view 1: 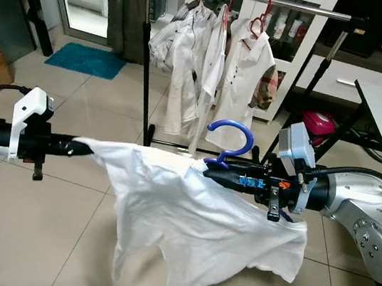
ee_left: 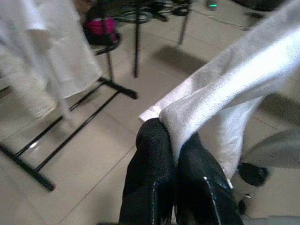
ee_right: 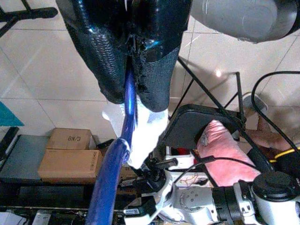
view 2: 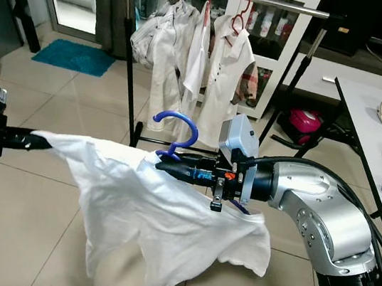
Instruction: Hang hanger
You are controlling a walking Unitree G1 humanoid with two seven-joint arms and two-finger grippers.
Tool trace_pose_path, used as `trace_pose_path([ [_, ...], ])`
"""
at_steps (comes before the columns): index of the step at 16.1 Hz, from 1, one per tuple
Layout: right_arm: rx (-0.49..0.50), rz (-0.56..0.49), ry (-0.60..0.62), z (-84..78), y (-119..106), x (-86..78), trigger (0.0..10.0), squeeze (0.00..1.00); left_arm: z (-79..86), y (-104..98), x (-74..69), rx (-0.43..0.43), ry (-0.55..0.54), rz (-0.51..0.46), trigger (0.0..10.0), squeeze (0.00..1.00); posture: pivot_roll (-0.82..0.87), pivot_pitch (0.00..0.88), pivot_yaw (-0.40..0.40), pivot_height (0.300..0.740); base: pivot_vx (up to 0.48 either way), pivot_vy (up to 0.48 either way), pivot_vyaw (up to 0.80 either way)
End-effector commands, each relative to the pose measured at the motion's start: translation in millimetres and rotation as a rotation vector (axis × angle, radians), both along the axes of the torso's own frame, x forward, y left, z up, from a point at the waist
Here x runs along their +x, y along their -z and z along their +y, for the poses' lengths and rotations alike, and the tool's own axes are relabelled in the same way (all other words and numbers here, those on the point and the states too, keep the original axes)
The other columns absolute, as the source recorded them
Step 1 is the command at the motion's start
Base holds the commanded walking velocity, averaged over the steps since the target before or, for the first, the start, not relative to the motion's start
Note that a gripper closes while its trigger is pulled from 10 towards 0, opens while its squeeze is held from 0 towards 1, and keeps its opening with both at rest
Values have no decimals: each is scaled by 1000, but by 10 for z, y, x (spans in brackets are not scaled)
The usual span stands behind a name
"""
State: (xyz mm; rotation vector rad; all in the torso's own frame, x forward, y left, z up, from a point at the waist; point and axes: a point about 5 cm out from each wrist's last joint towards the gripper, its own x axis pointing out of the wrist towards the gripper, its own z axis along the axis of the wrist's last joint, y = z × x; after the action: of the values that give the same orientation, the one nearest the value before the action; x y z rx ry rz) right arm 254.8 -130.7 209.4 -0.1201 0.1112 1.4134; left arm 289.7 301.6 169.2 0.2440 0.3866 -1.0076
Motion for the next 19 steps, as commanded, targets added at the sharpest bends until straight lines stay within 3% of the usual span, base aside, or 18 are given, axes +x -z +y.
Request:
trace_pose_path([
  [1,18,-36,12,-29,-65,6,10000,0,24,-38,39,-2,-45,-39,0,0,-43,0,6,740,0,0,0],
  [5,29,-35,43,-63,-61,25,10000,0,178,8,23,-163,-247,-77,0,0,-43,0,8,740,0,0,0],
  [7,35,-33,55,-74,-59,37,10000,0,296,101,-4,-158,-360,-69,0,0,-42,0,7,740,0,0,0],
  [9,40,-30,75,-100,-56,62,10000,0,533,262,-41,-120,-640,-62,0,0,-41,0,3,740,0,0,0],
  [12,42,-25,82,-116,-48,70,10000,0,585,331,-65,-129,-746,-60,0,0,-39,0,-3,740,0,0,0],
  [13,42,-21,88,-127,-38,81,10000,0,652,359,-58,-138,-865,-84,0,0,-39,0,-3,740,0,0,0],
  [19,42,-24,124,-152,-10,113,10000,0,642,462,-72,-95,-920,-72,0,0,-40,0,-4,740,0,0,0],
])
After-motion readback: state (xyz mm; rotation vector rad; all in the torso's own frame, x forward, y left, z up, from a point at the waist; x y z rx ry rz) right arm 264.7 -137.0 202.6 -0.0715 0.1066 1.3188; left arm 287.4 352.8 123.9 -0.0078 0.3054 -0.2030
